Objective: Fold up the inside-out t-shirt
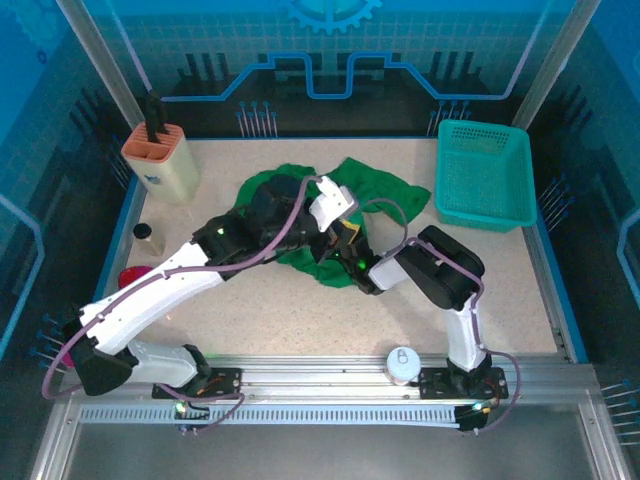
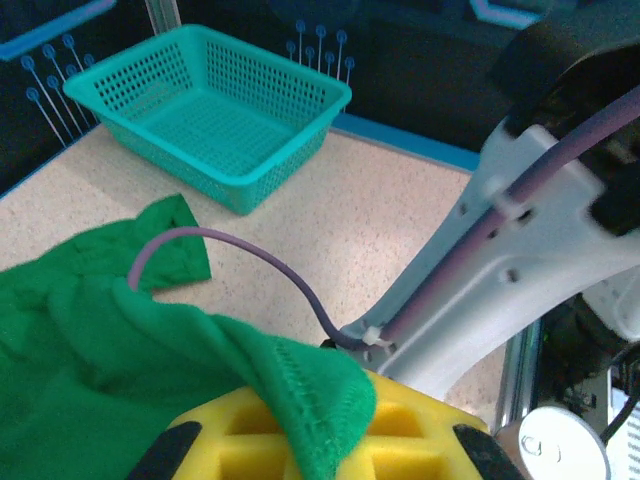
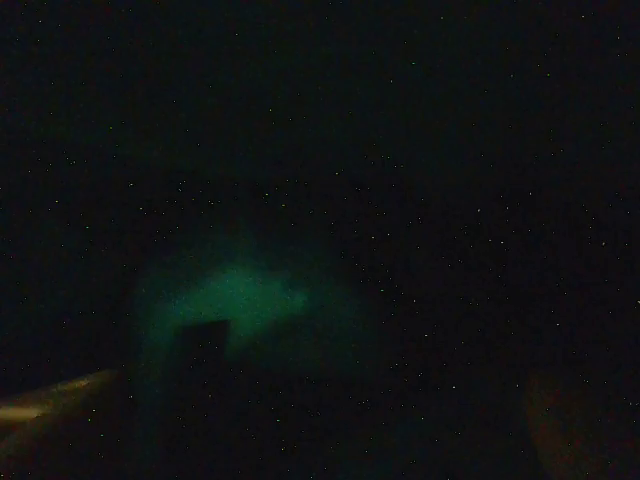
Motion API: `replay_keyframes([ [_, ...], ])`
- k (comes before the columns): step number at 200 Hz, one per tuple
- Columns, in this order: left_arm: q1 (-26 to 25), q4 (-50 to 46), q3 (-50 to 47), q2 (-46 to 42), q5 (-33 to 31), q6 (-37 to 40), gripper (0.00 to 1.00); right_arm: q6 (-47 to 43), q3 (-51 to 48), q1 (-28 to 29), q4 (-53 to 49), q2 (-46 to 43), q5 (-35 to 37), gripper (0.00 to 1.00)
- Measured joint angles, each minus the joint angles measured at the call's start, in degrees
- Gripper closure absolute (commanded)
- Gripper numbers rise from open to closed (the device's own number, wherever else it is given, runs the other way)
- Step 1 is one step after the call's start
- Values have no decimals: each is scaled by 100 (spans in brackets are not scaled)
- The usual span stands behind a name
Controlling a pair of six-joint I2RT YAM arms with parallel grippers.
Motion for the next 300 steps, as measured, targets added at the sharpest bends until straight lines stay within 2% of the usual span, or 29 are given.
replay_keyframes([
  [13, 0, -39, 70, -59, -26, 0, 100, 74, -216, -155, 173, 4, -334, 38],
  [27, 0, -105, 122, -107, -72, 15, 100, 260, -533, -317, 549, 4, -802, 44],
  [36, 0, -136, 151, -120, -114, 24, 100, 382, -688, -398, 723, 4, -1021, 39],
  [50, 0, -184, 173, -129, -149, 24, 100, 474, -752, -472, 787, 4, -1187, 17],
  [65, 0, -208, 173, -131, -149, 17, 100, 505, -623, -446, 686, -2, -1178, 9],
  [70, 0, -208, 173, -131, -149, 17, 100, 509, -544, -422, 568, -2, -1117, 0],
  [91, 0, -205, 173, -131, -109, -28, 100, 549, -37, -269, -142, 2, -682, 0],
  [127, 0, -205, 238, -142, 136, -216, 100, 636, 1320, -74, -1967, 210, 87, 0],
  [134, 0, -201, 258, -166, 153, -240, 100, 632, 1550, -48, -2277, 258, 210, 4],
  [144, 0, -214, 293, -219, 151, -247, 100, 623, 1770, -13, -2621, 299, 352, 16],
  [162, 0, -234, 433, -315, 44, -188, 100, 575, 1805, 68, -2951, 302, 422, 48],
  [167, 2, -234, 479, -339, -11, -162, 100, 577, 1757, 81, -3010, 302, 407, 38],
  [169, 4, -243, 501, -348, -28, -151, 100, 575, 1722, 94, -3008, 302, 380, 38],
  [171, 7, -245, 516, -352, -39, -146, 100, 612, 1679, 105, -3014, 302, 376, 43],
  [174, 13, -245, 549, -369, -87, -120, 100, 612, 1602, 107, -2994, 295, 343, 55],
  [177, 22, -247, 573, -385, -118, -103, 100, 577, 1541, 118, -2962, 293, 313, 62],
  [195, 160, -249, 658, -479, -319, 33, 100, 417, 1047, 142, -2673, 31, 157, 82],
  [207, 348, -249, 673, -529, -409, 127, 100, 195, 758, 131, -2747, -243, -140, 100],
  [238, 1115, -258, 671, -527, -468, 243, 100, -254, 96, -129, -2662, -1279, -1633, 100],
  [256, 1902, -245, 616, -437, -284, 118, 100, -391, 2, -586, -2564, -2020, -2830, 100],
  [280, 2992, -118, 337, -92, -170, -90, 100, -544, 505, -1130, -2490, -2651, -4426, 100],
  [300, 3556, 15, -22, 428, -35, -319, 100, -656, 1182, -1246, -2468, -2914, -5654, 100],
])
